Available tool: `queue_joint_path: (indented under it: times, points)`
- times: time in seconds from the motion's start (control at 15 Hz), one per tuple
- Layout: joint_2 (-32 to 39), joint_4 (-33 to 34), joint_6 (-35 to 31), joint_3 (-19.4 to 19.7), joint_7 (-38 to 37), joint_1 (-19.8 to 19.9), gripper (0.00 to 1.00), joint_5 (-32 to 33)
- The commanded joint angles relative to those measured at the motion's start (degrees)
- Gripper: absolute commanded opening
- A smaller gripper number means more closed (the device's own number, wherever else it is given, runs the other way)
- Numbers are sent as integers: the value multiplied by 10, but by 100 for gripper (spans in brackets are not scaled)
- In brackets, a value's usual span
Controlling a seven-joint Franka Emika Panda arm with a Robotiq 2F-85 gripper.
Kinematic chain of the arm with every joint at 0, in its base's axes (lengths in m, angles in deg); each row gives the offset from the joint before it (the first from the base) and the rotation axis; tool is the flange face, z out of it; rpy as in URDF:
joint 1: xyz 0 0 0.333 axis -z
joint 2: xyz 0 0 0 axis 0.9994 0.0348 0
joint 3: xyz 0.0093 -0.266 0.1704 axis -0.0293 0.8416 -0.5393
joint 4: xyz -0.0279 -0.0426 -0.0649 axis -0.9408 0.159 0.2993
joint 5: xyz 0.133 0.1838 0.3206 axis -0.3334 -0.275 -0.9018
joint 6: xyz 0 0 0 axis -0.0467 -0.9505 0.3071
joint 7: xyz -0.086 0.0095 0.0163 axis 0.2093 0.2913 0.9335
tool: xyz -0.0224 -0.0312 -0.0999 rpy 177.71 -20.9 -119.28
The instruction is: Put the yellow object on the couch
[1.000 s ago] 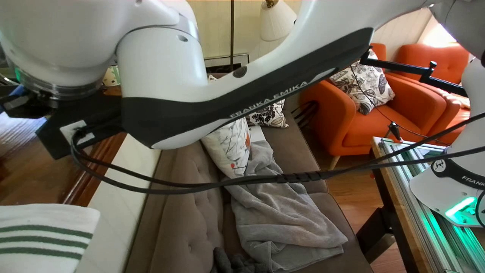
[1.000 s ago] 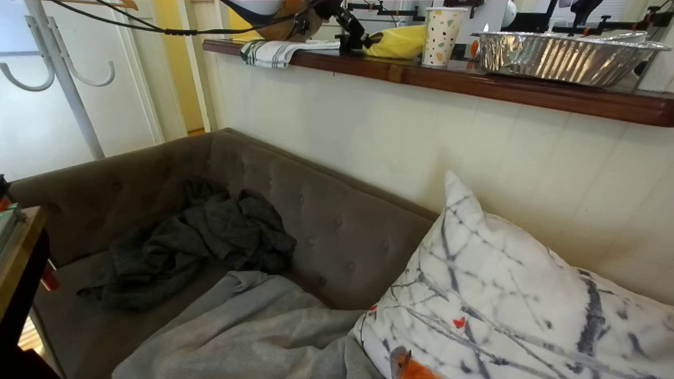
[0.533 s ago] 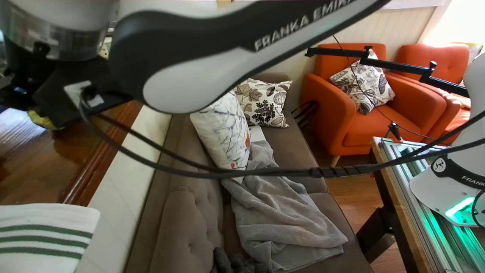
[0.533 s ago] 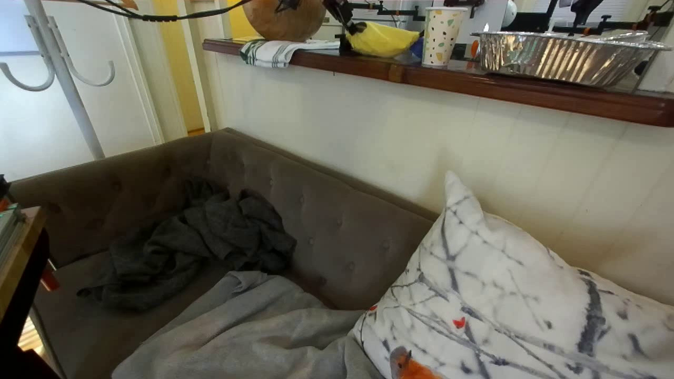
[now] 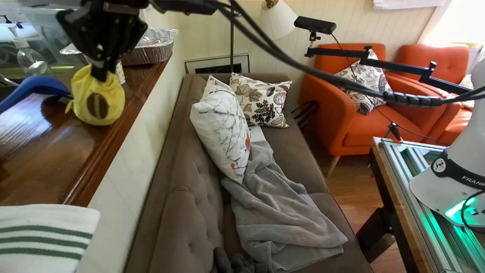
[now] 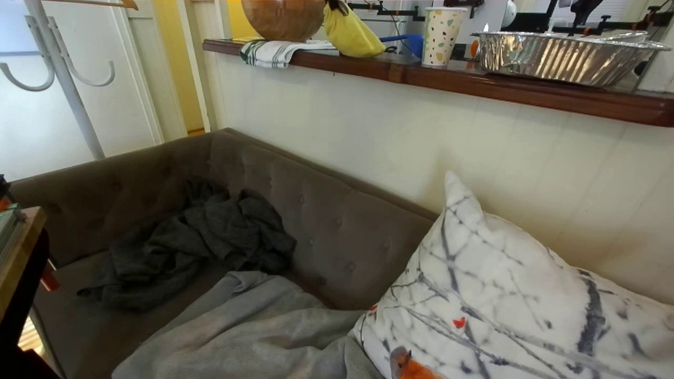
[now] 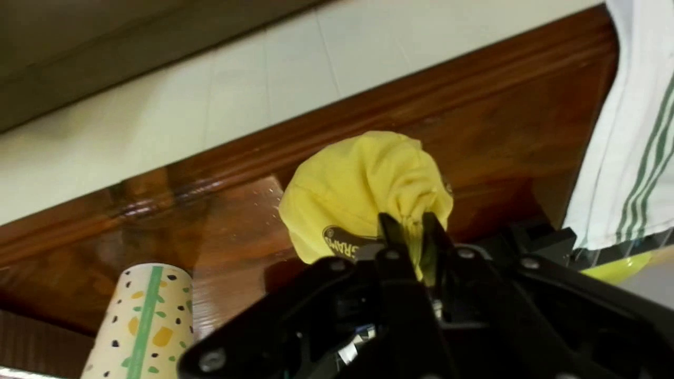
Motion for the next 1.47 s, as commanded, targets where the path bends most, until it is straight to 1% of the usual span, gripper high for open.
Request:
queue_joint_path:
  times: [0.0, 0.27, 0.4, 0.47, 0.6, 0.67, 0.73, 0.87, 1.0, 1.07, 1.13, 1.4]
  points:
    - [-95, -66, 104, -20, 88, 57, 3, -73]
    - [-156, -85, 235, -5, 149, 100, 3, -113]
    - [-179, -103, 291, 8, 170, 117, 3, -119]
    - [-190, -120, 306, 14, 171, 123, 3, -109]
    - [-218, -191, 275, 25, 180, 133, 3, -88]
    - [-227, -229, 228, 31, 196, 138, 3, -62]
    - [-234, -256, 207, 46, 219, 153, 3, -44]
    - [-240, -323, 111, 64, 224, 168, 3, 2]
    - [-238, -363, 22, 86, 227, 189, 3, 35]
    - [-205, -304, 90, 74, 219, 177, 3, 4]
    - [-203, -319, 73, 81, 223, 184, 13, 8]
    - [-199, -315, 76, 75, 222, 180, 13, 7]
